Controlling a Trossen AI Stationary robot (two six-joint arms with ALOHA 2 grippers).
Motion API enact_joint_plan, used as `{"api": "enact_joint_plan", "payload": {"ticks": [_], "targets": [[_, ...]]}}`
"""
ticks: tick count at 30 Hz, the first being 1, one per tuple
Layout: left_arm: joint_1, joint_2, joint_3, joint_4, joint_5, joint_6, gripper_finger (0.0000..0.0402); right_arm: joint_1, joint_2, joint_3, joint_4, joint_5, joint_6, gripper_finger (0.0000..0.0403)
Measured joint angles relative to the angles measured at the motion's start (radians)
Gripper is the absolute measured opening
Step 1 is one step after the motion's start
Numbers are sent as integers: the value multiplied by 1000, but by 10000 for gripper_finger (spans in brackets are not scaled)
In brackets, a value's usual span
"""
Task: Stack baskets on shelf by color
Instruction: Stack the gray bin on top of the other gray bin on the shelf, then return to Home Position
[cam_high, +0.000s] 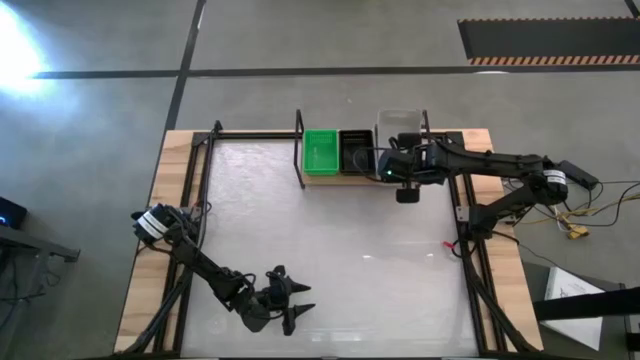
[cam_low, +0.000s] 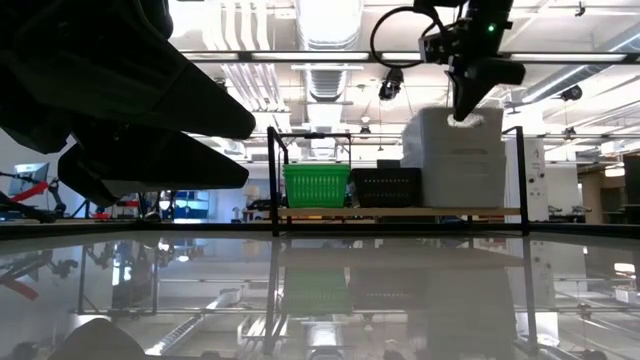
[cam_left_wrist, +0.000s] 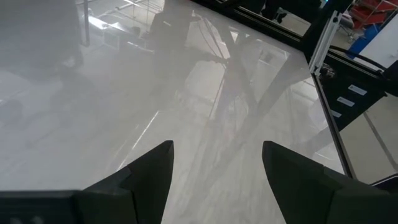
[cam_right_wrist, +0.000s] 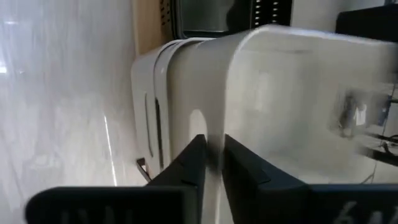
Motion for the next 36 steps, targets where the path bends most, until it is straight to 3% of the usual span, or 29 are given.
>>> {"api": "enact_joint_plan", "payload": {"ticks": [7, 10, 16, 20, 28, 36], "targets": [[0, 0, 0, 0, 0, 0, 230, 0, 0, 47, -50, -1, 29, 97], [0, 0, 0, 0, 0, 0, 230, 3, 0, 89, -93, -25, 123, 112], [0, 0, 0, 0, 1, 0, 230, 25, -23, 111, -80, -349, 413, 108], [0, 0, 0, 0, 1, 0, 230, 129, -84, 0, 70, -462, 420, 87], [-3, 0, -1, 0, 1, 1, 230, 371, -342, -360, 464, -476, 496, 27], [-2, 0, -1, 0, 0, 2, 230, 374, -721, -754, 855, -469, 615, 9]]}}
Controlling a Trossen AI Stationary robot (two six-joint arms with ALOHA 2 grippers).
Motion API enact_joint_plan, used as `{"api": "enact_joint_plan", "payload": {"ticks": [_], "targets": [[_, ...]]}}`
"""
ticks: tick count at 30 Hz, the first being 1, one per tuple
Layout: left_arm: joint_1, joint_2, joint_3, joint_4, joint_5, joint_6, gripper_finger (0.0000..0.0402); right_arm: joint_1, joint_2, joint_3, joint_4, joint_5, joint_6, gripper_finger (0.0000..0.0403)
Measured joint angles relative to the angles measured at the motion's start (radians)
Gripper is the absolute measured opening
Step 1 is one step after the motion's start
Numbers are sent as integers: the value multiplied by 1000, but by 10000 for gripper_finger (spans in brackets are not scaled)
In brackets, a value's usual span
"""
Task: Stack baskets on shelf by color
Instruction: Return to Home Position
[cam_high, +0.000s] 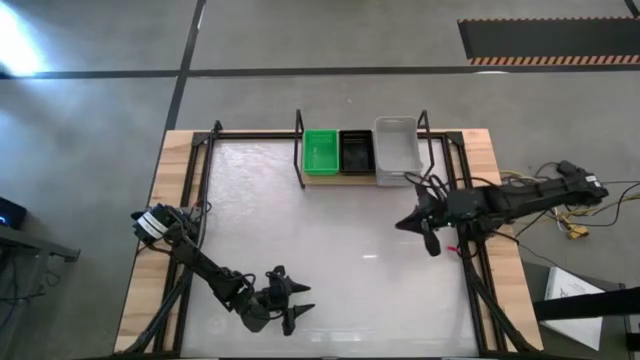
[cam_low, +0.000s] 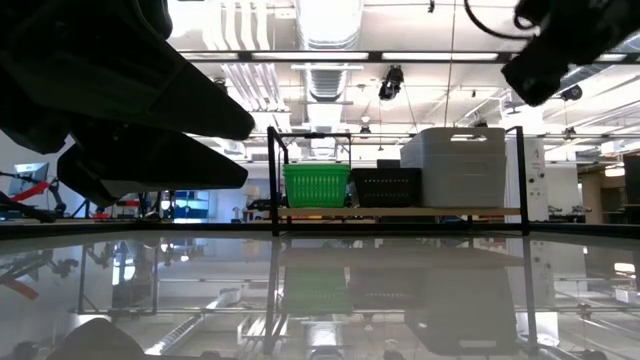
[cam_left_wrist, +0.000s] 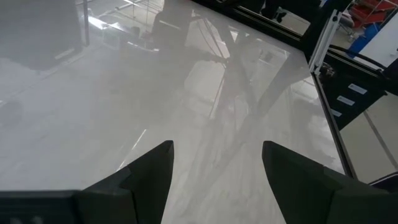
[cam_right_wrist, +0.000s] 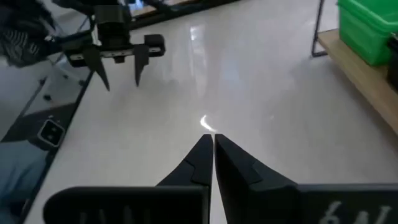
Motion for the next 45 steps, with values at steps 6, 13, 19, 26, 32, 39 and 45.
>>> {"api": "enact_joint_plan", "payload": {"ticks": [6, 13, 19, 26, 32, 39, 45], "targets": [[9, 0, 0, 0, 0, 0, 230, 0, -138, -177, 154, 24, -17, 9], [22, -2, -1, 3, 0, -4, 230, 0, -252, -332, 355, 23, -86, 9], [26, -48, -16, 4, 4, 52, 230, -1, -409, -400, 356, 24, -133, 9], [37, -126, -46, -2, 5, 123, 230, -2, -569, -430, 333, 118, -193, 9], [58, -194, -98, 1, 7, 152, 230, -49, -570, -504, 376, 159, -183, 8], [79, -293, -209, 7, 3, 152, 230, -222, -569, -504, 367, 116, -186, 8], [91, -359, -300, 54, -1, 158, 230, -399, -562, -504, 338, -68, -189, 8]]}}
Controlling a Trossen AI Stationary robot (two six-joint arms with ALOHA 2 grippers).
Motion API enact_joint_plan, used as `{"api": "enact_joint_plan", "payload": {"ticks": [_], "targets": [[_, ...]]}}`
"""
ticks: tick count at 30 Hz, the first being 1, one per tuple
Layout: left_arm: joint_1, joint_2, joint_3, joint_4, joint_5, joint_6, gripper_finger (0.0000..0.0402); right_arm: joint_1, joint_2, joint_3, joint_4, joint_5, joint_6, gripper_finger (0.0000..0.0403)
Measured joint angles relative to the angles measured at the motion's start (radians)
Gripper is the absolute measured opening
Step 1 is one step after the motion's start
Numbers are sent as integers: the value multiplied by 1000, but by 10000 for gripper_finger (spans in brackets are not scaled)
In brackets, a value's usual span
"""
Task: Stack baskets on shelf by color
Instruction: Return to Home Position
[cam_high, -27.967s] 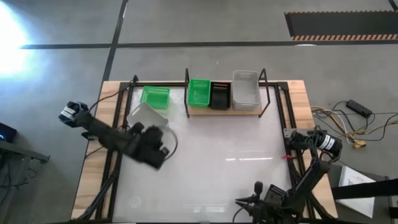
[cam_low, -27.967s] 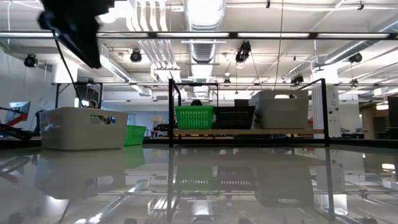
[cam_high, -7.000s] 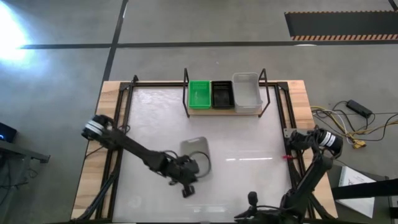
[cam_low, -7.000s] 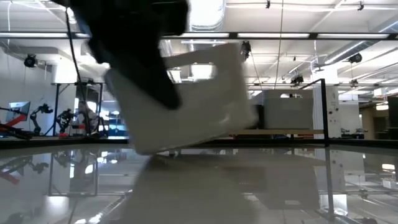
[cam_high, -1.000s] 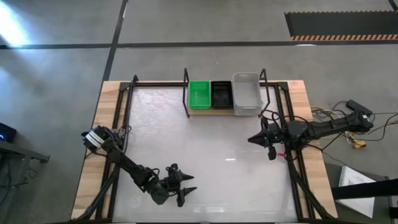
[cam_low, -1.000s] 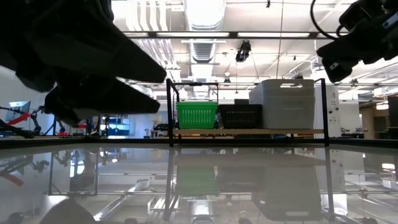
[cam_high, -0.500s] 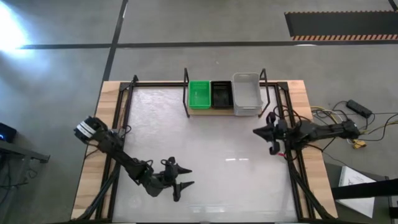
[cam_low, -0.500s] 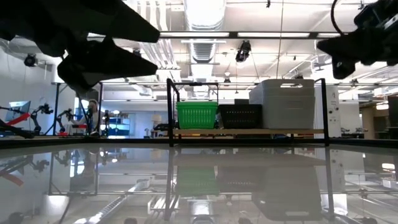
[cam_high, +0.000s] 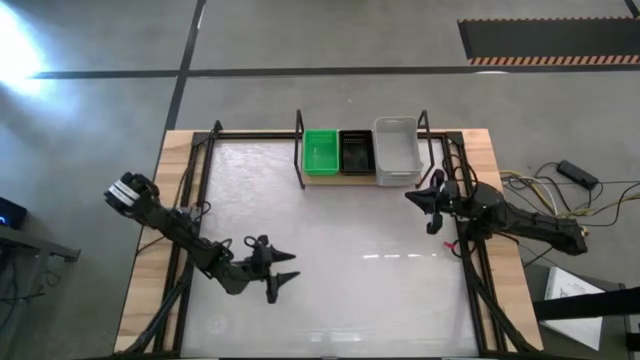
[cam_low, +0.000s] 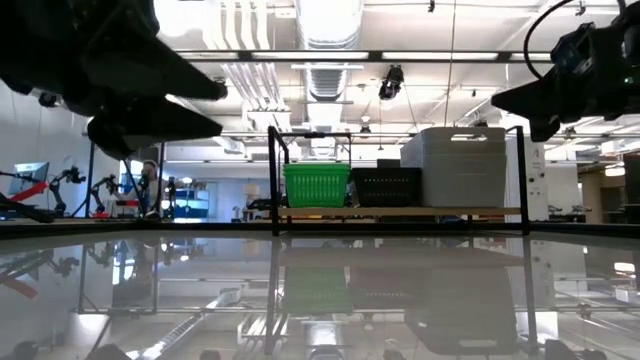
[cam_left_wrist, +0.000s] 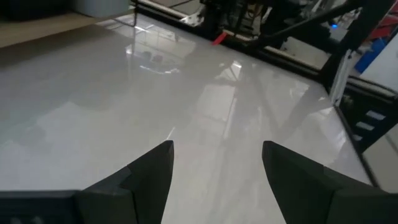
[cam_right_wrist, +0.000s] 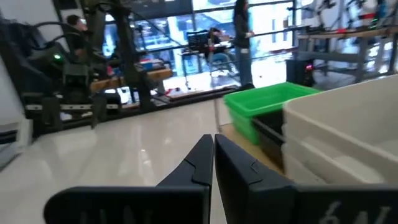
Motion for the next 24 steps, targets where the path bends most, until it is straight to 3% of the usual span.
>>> {"api": "enact_joint_plan", "payload": {"ticks": [6, 10, 15, 19, 24], "targets": [[10, -62, -86, 34, 0, 3, 230, -33, 39, 0, -3, 42, -23, 9], [26, -177, -167, 34, 0, 49, 230, -32, 52, 0, -1, 58, -22, 9], [85, -392, -271, 35, -66, 148, 230, -32, 60, 0, -1, 61, 273, 9], [153, -581, -348, 26, -112, 230, 230, -32, 60, 0, -1, 64, 353, 9], [275, -821, -409, 9, 102, 368, 202, -32, 60, -1, -1, 64, 334, 9]]}}
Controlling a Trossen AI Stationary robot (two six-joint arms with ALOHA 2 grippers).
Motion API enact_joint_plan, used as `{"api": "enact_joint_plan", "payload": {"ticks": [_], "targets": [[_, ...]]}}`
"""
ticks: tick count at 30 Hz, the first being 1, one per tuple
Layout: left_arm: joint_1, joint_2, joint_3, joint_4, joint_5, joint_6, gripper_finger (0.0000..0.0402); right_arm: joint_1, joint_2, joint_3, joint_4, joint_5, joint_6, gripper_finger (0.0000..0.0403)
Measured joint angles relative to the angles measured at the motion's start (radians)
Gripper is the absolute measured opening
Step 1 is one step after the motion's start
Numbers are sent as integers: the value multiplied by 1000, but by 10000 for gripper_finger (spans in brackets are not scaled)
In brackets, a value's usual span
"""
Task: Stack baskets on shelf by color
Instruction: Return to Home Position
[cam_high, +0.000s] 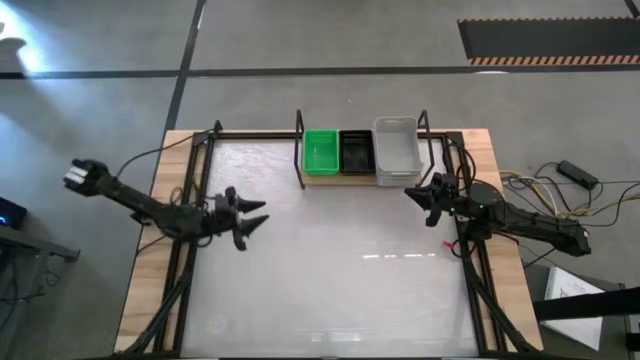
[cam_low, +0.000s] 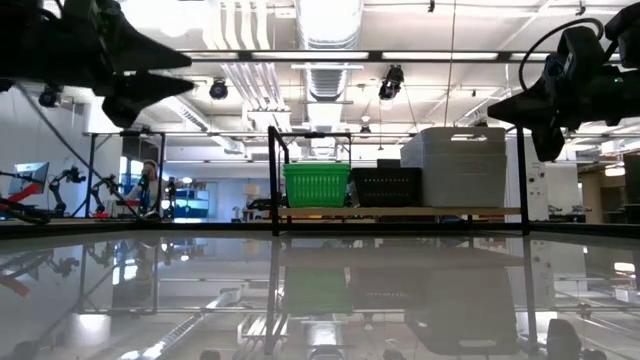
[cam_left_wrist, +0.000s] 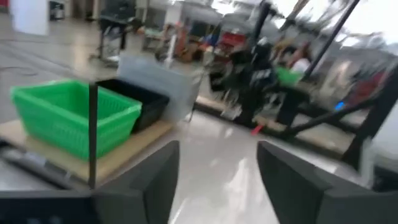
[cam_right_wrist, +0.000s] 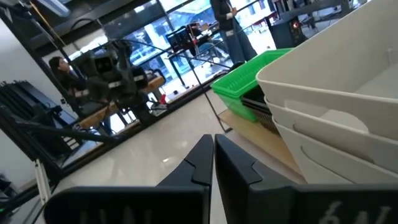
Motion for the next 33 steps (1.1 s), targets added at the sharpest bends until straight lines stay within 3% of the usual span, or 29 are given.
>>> {"api": "enact_joint_plan", "payload": {"ticks": [3, 8, 15, 18, 27, 33], "targets": [[126, -125, -4, -96, 163, -4, 151, 0, 0, 0, 0, 0, 0, 9], [369, -244, -4, -287, 444, -60, 28, 0, 0, 0, 0, 0, 0, 9], [550, -322, -47, -336, 710, -38, 6, 0, 0, 0, 0, 0, 0, 9], [555, -384, -101, -333, 730, -33, 1, 0, 0, 0, -1, 0, 0, 9], [547, -552, -102, -390, 755, -25, 0, 0, 1, -1, 0, 0, 0, 9], [511, -659, -102, -510, 777, -3, 0, 0, 1, -1, 0, 0, 0, 9]]}}
